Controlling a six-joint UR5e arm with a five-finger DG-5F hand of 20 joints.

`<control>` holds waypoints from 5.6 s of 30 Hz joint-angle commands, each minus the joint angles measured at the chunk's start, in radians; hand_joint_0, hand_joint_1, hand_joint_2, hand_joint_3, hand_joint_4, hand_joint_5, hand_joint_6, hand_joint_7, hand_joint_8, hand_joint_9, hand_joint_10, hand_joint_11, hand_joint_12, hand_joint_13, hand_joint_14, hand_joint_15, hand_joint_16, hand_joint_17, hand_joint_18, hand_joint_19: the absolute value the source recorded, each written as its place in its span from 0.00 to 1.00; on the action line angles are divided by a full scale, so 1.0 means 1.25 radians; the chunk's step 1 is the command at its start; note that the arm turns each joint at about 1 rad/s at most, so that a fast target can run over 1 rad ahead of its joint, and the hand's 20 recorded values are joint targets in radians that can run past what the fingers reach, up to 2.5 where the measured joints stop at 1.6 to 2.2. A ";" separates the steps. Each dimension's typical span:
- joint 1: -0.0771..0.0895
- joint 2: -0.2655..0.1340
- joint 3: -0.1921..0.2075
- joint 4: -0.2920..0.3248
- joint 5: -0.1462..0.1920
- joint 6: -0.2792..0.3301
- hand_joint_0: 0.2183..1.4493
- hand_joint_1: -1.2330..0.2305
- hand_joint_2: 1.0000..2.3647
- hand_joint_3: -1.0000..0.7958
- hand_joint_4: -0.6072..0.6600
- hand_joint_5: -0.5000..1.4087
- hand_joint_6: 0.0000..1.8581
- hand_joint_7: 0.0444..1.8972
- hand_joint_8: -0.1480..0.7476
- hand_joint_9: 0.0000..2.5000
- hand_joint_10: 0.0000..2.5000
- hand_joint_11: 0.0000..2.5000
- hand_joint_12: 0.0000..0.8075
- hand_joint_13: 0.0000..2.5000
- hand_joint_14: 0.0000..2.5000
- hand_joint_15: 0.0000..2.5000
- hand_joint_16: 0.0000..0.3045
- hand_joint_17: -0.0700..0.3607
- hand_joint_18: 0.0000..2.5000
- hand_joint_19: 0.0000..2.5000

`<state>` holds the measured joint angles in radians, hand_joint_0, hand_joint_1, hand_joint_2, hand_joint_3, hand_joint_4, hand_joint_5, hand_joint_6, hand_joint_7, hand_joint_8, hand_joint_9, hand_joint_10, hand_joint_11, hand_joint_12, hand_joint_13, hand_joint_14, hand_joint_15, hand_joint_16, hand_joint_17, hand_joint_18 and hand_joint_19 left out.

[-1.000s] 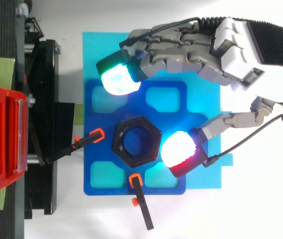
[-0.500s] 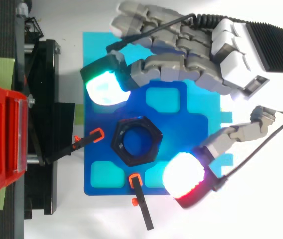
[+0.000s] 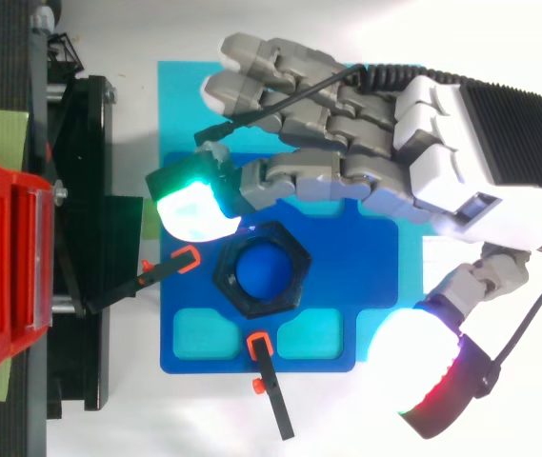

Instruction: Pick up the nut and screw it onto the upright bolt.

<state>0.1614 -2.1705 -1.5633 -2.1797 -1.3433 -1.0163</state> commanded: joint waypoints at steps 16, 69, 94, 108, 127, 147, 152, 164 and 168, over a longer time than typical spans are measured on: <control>0.000 -0.027 0.011 -0.017 -0.004 -0.046 0.11 0.88 0.00 0.28 0.65 0.17 0.27 0.34 0.47 0.08 0.00 0.00 0.52 0.00 0.00 0.00 0.22 0.51 0.00 0.00; -0.038 -0.004 0.016 -0.103 -0.038 -0.056 0.19 0.72 0.00 0.28 0.53 0.29 0.27 0.64 0.45 0.45 0.00 0.00 0.44 0.28 0.00 0.00 0.14 0.39 0.20 0.02; -0.082 0.075 0.037 -0.151 -0.069 -0.100 0.17 0.70 0.00 0.28 0.65 0.20 0.27 0.38 0.48 0.33 0.00 0.00 0.48 0.20 0.00 0.00 0.17 0.44 0.18 0.06; -0.027 0.047 0.068 -0.150 -0.057 -0.102 0.15 0.67 0.00 0.28 0.62 0.17 0.27 0.32 0.47 0.20 0.00 0.00 0.51 0.08 0.00 0.00 0.19 0.47 0.03 0.03; 0.012 0.001 0.068 -0.158 -0.054 -0.102 0.15 0.77 0.00 0.28 0.58 0.19 0.27 0.32 0.45 0.15 0.00 0.00 0.51 0.00 0.00 0.00 0.21 0.50 0.00 0.01; 0.001 0.001 0.068 -0.168 -0.062 -0.104 0.15 0.75 0.00 0.28 0.60 0.20 0.27 0.37 0.47 0.19 0.00 0.00 0.51 0.05 0.00 0.00 0.21 0.49 0.00 0.01; -0.003 0.001 0.068 -0.193 -0.068 -0.106 0.15 0.75 0.00 0.28 0.60 0.20 0.27 0.39 0.47 0.21 0.00 0.00 0.51 0.07 0.00 0.00 0.20 0.48 0.00 0.01; -0.006 0.001 0.068 -0.206 -0.105 -0.134 0.16 0.74 0.00 0.28 0.63 0.21 0.27 0.47 0.49 0.25 0.00 0.00 0.50 0.10 0.00 0.00 0.18 0.46 0.03 0.03; -0.005 0.001 0.068 -0.206 -0.106 -0.138 0.17 0.73 0.00 0.28 0.64 0.22 0.27 0.52 0.50 0.26 0.00 0.00 0.50 0.12 0.00 0.00 0.18 0.45 0.05 0.03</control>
<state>0.1542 -2.1691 -1.4787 -2.4375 -1.4724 -1.1845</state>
